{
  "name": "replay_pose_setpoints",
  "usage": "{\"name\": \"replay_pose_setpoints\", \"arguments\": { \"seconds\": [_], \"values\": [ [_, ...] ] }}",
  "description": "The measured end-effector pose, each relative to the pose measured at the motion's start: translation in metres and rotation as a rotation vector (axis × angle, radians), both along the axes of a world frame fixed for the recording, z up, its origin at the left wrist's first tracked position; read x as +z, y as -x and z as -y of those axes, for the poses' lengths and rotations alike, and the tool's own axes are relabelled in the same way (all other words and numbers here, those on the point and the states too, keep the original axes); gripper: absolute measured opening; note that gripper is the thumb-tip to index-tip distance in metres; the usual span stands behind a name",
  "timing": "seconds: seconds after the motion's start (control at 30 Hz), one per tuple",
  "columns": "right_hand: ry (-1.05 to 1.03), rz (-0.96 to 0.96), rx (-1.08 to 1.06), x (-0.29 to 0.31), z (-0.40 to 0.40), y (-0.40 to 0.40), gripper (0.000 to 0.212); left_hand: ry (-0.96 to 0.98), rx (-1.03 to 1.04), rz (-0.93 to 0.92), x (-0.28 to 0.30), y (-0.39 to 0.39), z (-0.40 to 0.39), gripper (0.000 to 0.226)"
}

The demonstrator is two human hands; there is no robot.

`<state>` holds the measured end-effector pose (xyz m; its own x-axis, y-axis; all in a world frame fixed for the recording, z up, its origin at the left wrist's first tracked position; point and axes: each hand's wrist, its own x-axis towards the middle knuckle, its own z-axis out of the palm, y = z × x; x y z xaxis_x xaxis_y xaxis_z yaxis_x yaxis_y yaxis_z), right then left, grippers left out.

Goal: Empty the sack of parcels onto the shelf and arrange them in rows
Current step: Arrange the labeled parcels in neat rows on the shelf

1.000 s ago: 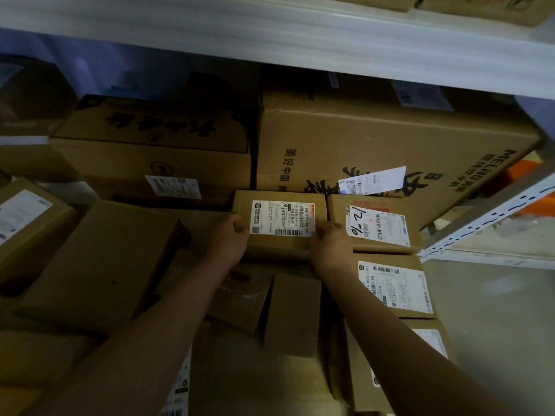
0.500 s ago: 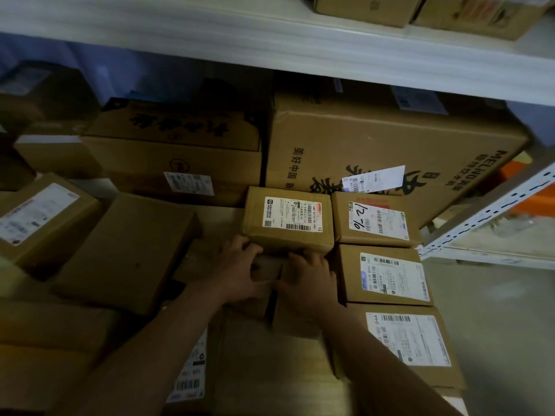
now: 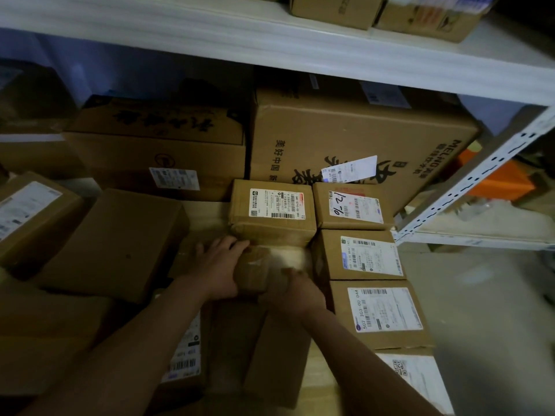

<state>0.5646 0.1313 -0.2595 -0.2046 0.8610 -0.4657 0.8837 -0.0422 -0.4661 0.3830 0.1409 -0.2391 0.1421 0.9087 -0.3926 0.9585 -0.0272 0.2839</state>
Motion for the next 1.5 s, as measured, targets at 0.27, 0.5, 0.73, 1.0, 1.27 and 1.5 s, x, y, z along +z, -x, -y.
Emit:
{"name": "replay_pose_setpoints", "arguments": {
  "seconds": [0.27, 0.5, 0.73, 1.0, 1.27, 1.5],
  "values": [
    [0.171, -0.86, -0.408, 0.043, -0.021, -0.011, 0.071, 0.11, 0.25, 0.559, 0.049, -0.004, -0.013, 0.075],
    [0.319, -0.679, -0.673, 0.058, -0.031, -0.019, 0.037, 0.088, 0.68, 0.918, 0.057, 0.018, 0.004, 0.053],
    [0.42, -0.616, -0.821, 0.065, -0.028, -0.02, 0.059, 0.289, 0.595, 0.882, 0.046, 0.027, 0.016, 0.088],
    [0.148, -0.317, -0.644, 0.048, -0.029, -0.025, 0.061, 0.262, 0.755, 0.96, 0.028, 0.005, 0.008, 0.014],
    [-0.033, -0.034, -0.42, 0.028, -0.031, -0.02, 0.042, 0.152, 0.946, 0.906, -0.005, -0.021, -0.002, 0.033],
    [-0.138, 0.09, -0.268, 0.027, -0.032, -0.019, 0.041, 0.091, 0.957, 0.894, -0.004, -0.03, 0.001, 0.031]
  ]
}}
